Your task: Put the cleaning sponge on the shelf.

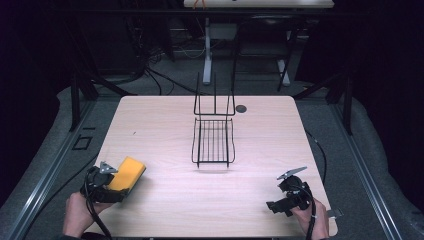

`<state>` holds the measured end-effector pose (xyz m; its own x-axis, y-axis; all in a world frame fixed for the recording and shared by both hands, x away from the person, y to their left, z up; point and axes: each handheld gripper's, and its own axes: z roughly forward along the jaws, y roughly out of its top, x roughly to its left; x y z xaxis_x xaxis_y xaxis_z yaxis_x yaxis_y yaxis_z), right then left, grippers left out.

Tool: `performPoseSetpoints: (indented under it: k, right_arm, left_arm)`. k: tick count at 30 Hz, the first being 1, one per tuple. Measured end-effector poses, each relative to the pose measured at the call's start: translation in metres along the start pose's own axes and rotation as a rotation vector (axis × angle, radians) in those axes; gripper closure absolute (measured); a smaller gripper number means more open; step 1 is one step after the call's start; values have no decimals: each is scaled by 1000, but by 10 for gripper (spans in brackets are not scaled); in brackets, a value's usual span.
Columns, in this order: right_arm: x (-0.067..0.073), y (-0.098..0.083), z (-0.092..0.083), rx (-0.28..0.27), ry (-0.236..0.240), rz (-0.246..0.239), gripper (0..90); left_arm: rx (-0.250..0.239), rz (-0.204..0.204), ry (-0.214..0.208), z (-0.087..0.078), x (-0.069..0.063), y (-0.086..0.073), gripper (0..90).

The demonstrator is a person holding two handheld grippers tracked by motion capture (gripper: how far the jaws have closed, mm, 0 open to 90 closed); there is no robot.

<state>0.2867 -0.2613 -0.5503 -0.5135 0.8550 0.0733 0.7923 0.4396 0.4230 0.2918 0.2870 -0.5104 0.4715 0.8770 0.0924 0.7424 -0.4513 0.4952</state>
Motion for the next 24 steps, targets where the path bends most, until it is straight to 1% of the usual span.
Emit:
performPoseSetpoints:
  k: [5,8,13,15,16,17,18,19,21,24]
  right_arm:
    - [0,0,0,5,-4,-4,16]
    - [0,0,1,9,-7,-6,17]
    - [1,0,1,11,-10,-8,17]
    - [1,-1,0,15,-1,-9,17]
    - [1,-1,1,3,-4,-14,18]
    - [3,-1,0,1,0,-13,18]
    - [3,0,0,5,-5,-24,18]
    - [3,0,0,7,-5,-27,18]
    - [4,0,1,16,-1,-27,18]
    - [4,0,1,19,0,-31,18]
  left_arm:
    - [-13,19,-9,-3,-3,4,308]
    - [-23,24,-20,-5,-4,8,309]
    - [-31,34,-25,-7,-7,13,310]
    - [-33,43,-30,-6,-8,16,311]
    - [-33,47,-33,-7,-9,17,312]
    - [-42,48,-34,-7,-9,18,312]
    - [-42,54,-37,-8,-8,20,312]
    - [-46,50,-39,-9,-8,21,313]
    - [-61,51,-45,-10,-7,25,313]
    - [-68,61,-44,-11,-9,32,314]
